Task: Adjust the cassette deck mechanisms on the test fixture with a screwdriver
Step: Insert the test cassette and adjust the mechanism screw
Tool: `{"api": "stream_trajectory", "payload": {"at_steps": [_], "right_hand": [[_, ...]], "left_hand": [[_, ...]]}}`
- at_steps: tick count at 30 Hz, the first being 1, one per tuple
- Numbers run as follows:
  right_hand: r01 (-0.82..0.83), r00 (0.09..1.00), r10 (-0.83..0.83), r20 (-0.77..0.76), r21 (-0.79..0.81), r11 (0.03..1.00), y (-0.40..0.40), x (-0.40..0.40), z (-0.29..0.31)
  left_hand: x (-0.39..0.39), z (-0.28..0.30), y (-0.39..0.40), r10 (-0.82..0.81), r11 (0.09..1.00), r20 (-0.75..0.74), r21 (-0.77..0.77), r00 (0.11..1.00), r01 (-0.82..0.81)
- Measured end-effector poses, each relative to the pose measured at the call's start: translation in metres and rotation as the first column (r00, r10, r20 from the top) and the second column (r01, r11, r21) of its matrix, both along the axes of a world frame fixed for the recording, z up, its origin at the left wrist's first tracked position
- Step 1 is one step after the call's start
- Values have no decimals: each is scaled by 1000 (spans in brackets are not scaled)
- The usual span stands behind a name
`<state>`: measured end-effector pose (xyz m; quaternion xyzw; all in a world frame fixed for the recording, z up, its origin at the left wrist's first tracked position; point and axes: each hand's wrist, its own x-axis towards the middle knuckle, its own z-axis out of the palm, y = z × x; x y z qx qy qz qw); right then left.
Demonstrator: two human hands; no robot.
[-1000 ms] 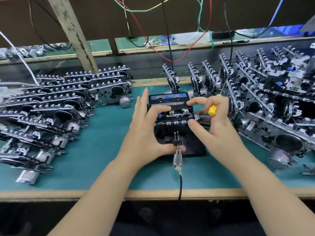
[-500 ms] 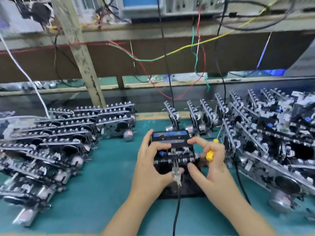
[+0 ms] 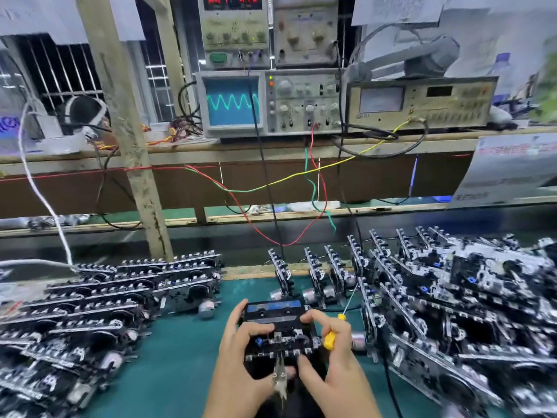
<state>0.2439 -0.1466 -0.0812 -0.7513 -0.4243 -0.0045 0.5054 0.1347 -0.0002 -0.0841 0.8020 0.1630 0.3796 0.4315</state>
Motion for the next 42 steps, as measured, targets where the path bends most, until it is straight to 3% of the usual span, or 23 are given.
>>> {"api": "stream_trajectory", "payload": {"at_steps": [16, 42], "right_hand": [[-31, 994, 27, -103, -36, 999, -7, -8, 15], [-24, 996, 23, -82, -10, 1000, -7, -13, 20]], "left_hand": [[1, -4, 3, 4, 1000, -25, -12, 1000, -4], [-3, 1, -2, 7, 1000, -51, 28, 999, -5]]}}
